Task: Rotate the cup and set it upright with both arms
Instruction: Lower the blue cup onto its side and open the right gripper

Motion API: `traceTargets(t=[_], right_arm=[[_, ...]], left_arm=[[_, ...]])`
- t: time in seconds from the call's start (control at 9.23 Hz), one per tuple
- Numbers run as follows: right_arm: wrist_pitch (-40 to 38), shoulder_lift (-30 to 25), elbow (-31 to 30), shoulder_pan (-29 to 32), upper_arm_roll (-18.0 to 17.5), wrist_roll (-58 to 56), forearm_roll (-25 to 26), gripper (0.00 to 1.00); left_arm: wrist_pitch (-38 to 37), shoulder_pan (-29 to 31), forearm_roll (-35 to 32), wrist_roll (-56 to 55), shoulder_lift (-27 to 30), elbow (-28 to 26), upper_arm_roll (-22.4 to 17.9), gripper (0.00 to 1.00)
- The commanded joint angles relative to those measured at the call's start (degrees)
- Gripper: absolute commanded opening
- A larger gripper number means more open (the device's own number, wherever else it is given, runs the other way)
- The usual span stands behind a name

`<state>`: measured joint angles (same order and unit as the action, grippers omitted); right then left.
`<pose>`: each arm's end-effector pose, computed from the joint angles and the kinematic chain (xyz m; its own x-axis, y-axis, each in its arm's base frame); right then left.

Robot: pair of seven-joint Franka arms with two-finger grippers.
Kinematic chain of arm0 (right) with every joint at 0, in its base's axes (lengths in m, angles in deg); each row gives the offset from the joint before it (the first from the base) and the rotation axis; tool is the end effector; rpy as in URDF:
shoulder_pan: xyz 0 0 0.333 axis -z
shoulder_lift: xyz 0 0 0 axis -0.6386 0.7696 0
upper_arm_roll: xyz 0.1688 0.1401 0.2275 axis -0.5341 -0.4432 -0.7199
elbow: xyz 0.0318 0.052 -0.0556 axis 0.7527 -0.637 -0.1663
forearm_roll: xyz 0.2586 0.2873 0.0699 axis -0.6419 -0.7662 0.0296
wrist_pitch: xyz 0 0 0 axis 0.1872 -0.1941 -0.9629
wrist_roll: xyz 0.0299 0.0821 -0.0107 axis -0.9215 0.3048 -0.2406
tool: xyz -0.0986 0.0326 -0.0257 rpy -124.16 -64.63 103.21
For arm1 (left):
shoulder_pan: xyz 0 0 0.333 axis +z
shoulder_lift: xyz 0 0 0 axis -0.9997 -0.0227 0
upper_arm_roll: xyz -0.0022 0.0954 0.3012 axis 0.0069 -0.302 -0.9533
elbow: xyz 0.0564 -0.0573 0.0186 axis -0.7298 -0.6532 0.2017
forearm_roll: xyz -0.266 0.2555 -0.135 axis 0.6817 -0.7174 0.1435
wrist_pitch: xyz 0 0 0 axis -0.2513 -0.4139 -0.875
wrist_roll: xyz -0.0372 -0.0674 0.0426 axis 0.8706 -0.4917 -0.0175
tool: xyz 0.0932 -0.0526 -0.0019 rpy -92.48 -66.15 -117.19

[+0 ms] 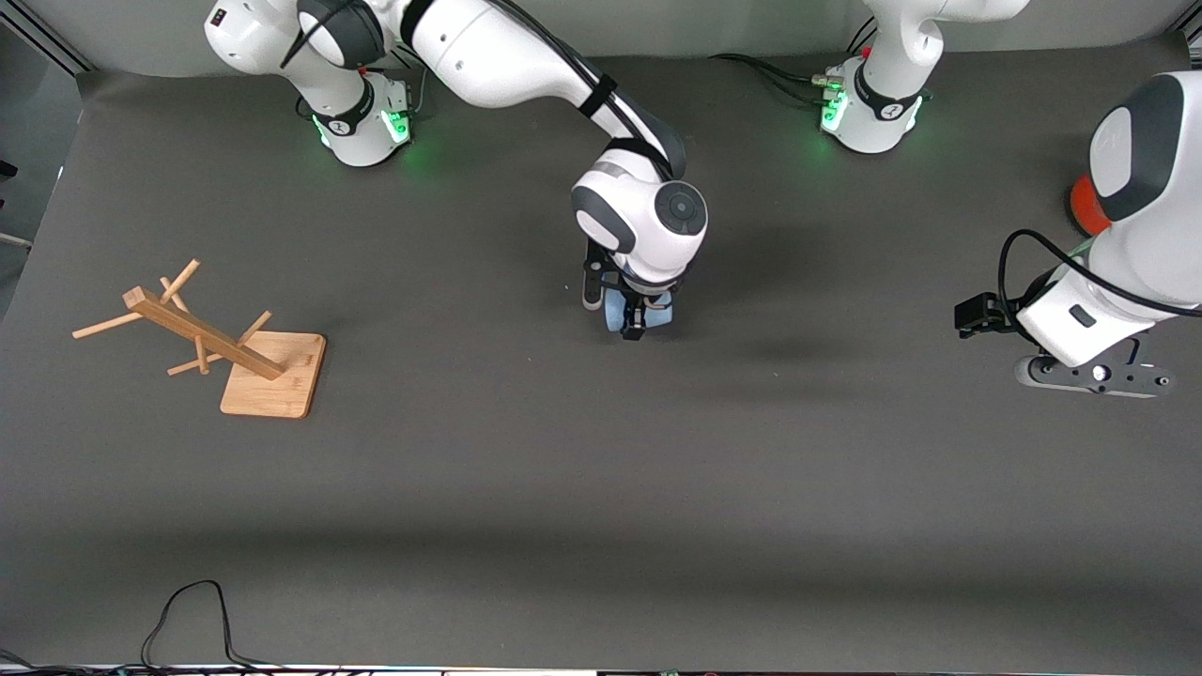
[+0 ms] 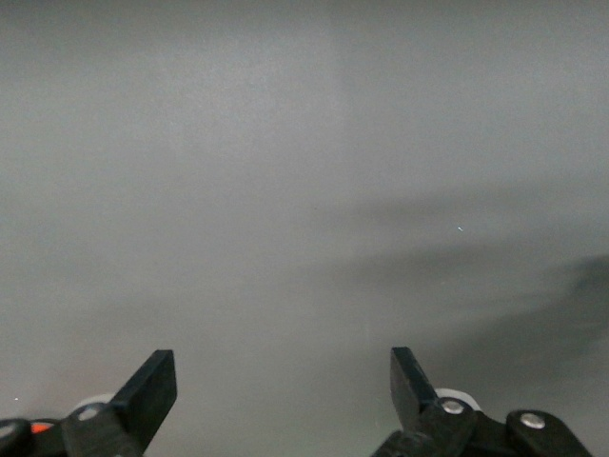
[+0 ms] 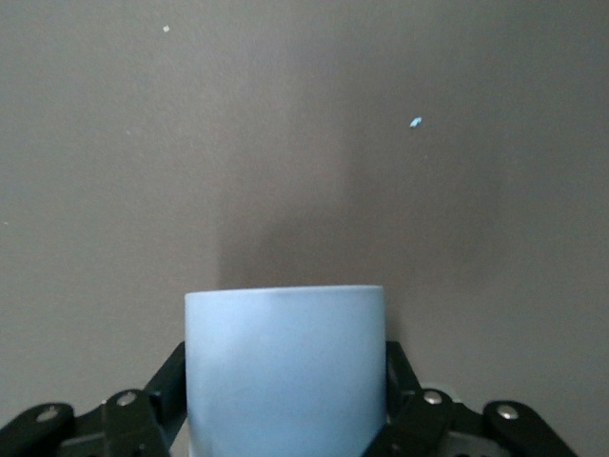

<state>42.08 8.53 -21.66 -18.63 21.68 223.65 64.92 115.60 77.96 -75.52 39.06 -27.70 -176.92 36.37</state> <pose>0.4480 0.5824 0.2035 -0.0825 -0.9725 0.2179 -0.9962 0.0864 0.0085 0.6038 -0.0565 0.5166 0.9872 -0.1253 -0.0982 -0.1298 -0.9907 -0.0413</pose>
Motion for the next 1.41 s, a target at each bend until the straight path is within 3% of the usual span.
traceTargets(t=[0.0, 0.11, 0.22, 0.65, 0.87, 1.3], right_arm=[[0.5, 3.4, 3.3, -1.3, 0.8, 3.3, 1.7, 0.62], [1.0, 3.6, 3.3, -1.3, 0.8, 3.3, 1.7, 0.74], [1.0, 3.6, 3.4, -1.3, 0.8, 3.4, 1.7, 1.0], [1.0, 2.5, 3.6, -0.8, 1.0, 2.8, 1.6, 1.0], [-0.2, -0.8, 2.7, -0.5, 1.0, 2.3, 1.4, 1.0], [-13.3, -9.1, 2.9, 0.5, 0.9, -4.7, -1.3, 1.0]], left_arm=[[-1.1, -0.5, 0.2, 0.7, -0.3, 0.8, -0.4, 1.0], [-1.1, -0.4, 0.2, 0.7, -0.3, 0.8, -0.4, 1.0], [-1.1, -0.4, 0.2, 0.7, -0.2, 0.7, -0.4, 1.0], [-1.1, -0.5, 0.2, 0.7, -0.2, 0.8, -0.4, 1.0], [-1.2, -0.6, 0.2, 0.7, -0.2, 0.8, -0.3, 1.0], [-1.3, -2.8, 0.2, -0.1, -0.2, 1.1, 0.2, 1.0]])
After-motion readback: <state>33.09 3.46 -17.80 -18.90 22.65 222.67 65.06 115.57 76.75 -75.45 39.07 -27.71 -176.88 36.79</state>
